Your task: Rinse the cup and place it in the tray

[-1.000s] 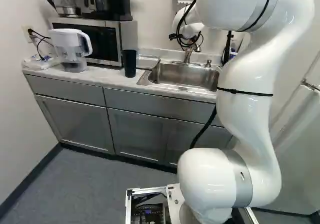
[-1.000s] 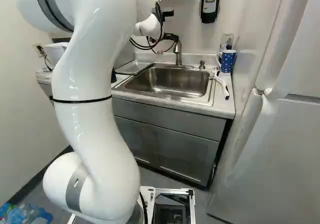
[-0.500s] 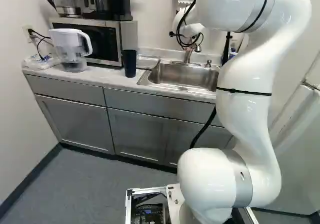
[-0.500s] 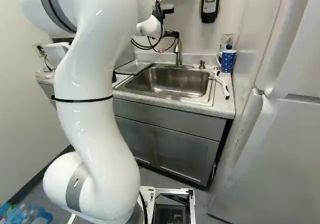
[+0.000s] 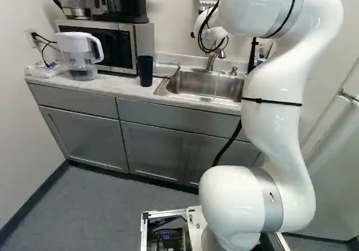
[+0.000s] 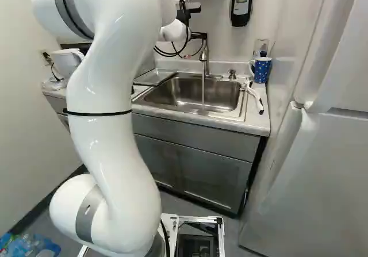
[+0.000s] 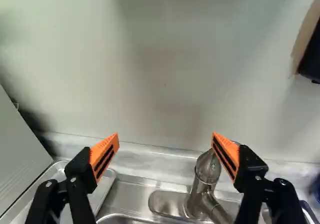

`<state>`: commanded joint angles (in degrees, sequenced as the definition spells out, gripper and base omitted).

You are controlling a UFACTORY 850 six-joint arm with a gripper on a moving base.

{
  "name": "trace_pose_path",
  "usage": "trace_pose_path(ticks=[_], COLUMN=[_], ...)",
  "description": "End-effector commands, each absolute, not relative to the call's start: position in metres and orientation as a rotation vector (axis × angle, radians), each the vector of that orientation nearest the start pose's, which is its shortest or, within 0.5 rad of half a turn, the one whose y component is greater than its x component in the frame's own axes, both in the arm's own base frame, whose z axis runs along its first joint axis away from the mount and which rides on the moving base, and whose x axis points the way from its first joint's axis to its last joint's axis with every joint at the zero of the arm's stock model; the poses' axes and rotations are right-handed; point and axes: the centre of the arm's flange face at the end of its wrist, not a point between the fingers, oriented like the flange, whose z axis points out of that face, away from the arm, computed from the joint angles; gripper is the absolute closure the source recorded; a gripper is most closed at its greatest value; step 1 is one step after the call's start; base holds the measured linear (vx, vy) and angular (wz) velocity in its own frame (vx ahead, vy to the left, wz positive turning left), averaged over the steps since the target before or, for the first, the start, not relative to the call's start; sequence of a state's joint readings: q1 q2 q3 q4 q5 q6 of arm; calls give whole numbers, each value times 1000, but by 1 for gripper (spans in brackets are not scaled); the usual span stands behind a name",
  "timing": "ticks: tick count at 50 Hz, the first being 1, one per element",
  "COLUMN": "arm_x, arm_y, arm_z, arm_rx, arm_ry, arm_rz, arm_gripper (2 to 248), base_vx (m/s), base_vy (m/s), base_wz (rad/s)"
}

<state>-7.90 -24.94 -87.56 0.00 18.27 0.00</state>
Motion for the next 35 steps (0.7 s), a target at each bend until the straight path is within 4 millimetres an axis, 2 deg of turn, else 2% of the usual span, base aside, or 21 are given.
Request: trace_pose_path(ticks=[20, 35], arm_x=[695, 681], arm_y=[-97, -78], arm_z=[641, 643], arm_rx=[-2455, -2453], arm_ry=[170, 139], arm_rz=[-2094, -2074], arm_gripper=[3, 3], base_vx=[0, 0], base_vy=[0, 0], base_wz=[0, 0])
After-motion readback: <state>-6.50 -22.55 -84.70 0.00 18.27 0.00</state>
